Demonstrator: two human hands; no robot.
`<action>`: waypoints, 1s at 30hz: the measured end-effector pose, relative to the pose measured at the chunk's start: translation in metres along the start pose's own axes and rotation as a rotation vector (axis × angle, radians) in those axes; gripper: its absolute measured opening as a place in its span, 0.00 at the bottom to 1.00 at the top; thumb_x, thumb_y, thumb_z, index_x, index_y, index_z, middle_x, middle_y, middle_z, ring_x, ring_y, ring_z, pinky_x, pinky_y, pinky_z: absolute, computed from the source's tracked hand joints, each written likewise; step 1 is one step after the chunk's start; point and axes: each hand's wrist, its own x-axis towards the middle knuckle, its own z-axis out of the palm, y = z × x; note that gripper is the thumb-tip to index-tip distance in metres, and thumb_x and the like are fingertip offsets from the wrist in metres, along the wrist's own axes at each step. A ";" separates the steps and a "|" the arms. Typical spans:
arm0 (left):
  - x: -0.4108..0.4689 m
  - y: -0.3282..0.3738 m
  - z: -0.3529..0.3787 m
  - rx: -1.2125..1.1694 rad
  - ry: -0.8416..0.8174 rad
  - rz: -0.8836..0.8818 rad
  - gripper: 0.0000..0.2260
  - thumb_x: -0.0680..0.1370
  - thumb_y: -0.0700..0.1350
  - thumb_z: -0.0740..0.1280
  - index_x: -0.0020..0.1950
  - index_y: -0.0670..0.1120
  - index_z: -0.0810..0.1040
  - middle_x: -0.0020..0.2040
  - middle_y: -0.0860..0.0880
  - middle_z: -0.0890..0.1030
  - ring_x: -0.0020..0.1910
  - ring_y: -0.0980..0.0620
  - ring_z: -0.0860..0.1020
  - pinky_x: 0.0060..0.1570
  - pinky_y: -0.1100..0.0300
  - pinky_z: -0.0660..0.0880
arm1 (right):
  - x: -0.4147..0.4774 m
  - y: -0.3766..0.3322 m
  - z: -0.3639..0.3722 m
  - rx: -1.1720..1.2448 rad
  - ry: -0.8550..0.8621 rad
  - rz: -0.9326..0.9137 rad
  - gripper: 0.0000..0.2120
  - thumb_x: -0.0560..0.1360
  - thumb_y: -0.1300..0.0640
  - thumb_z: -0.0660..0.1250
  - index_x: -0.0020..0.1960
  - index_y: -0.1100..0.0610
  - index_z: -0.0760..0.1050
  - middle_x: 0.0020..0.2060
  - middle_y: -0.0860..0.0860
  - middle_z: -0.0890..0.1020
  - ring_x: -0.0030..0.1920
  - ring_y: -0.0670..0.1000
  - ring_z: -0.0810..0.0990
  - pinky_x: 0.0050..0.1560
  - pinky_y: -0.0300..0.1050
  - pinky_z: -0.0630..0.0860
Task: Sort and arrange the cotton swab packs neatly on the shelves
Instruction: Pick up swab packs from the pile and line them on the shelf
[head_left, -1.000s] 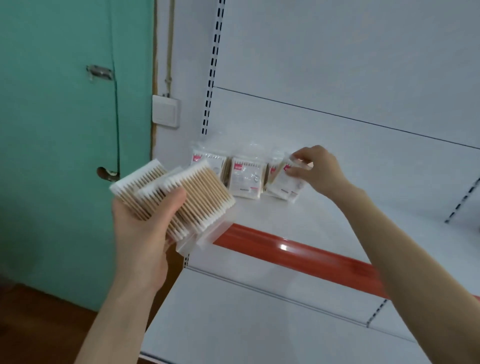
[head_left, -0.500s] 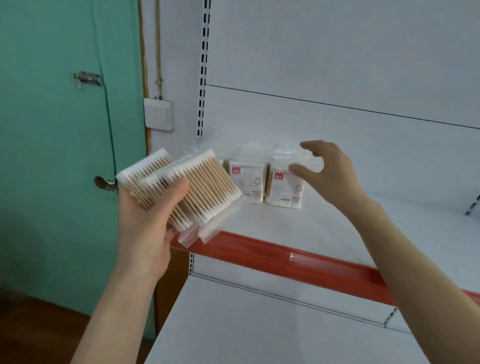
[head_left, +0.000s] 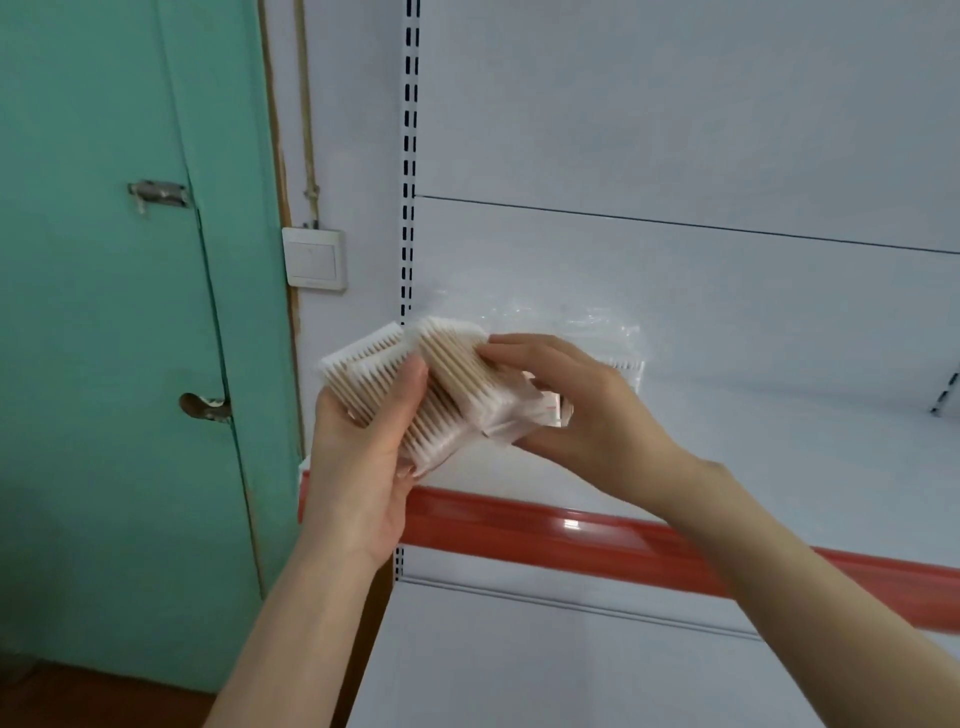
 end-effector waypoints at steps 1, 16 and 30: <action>0.001 0.002 -0.005 0.009 0.005 0.000 0.24 0.65 0.47 0.70 0.61 0.45 0.75 0.54 0.45 0.82 0.52 0.48 0.81 0.40 0.57 0.81 | 0.002 -0.004 -0.003 0.051 0.061 0.047 0.18 0.68 0.51 0.71 0.56 0.46 0.73 0.50 0.34 0.77 0.51 0.39 0.76 0.52 0.31 0.72; -0.002 0.015 -0.044 -0.022 -0.044 0.042 0.32 0.57 0.49 0.73 0.61 0.48 0.73 0.47 0.53 0.83 0.49 0.54 0.82 0.39 0.58 0.81 | -0.032 0.014 -0.043 0.132 0.395 0.708 0.05 0.73 0.57 0.69 0.45 0.53 0.73 0.33 0.48 0.80 0.30 0.44 0.78 0.30 0.38 0.75; 0.004 -0.005 -0.019 -0.002 -0.130 0.060 0.35 0.59 0.49 0.73 0.65 0.45 0.72 0.51 0.51 0.82 0.49 0.53 0.82 0.37 0.60 0.79 | -0.064 0.054 -0.098 -0.007 0.450 0.821 0.05 0.74 0.59 0.68 0.48 0.54 0.74 0.38 0.50 0.79 0.31 0.42 0.77 0.30 0.34 0.74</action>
